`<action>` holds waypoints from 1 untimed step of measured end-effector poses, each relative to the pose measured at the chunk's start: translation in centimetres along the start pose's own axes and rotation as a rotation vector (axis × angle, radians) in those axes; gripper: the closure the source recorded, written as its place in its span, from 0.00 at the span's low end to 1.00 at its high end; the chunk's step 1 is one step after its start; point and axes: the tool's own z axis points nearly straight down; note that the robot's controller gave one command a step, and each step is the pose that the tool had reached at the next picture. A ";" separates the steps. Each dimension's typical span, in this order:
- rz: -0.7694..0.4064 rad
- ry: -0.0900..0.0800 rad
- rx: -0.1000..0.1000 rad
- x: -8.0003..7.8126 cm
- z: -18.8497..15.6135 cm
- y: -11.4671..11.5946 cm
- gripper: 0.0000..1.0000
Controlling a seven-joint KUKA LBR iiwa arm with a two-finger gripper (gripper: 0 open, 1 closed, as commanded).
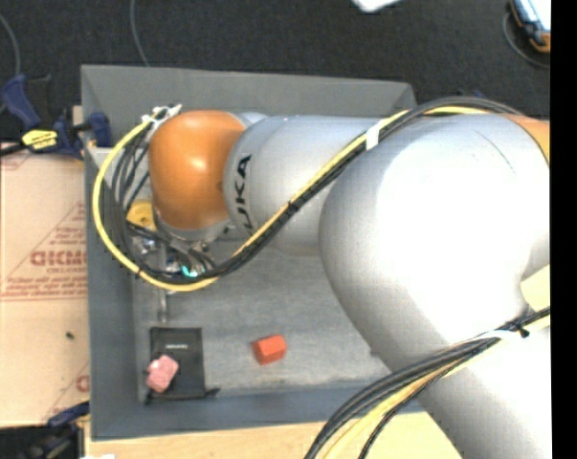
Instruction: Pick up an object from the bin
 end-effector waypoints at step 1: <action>0.001 0.000 0.000 0.0 0.0 0.0 0.00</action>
Offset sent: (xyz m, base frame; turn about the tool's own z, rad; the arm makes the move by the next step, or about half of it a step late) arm 0.0000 0.0000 0.0000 0.0000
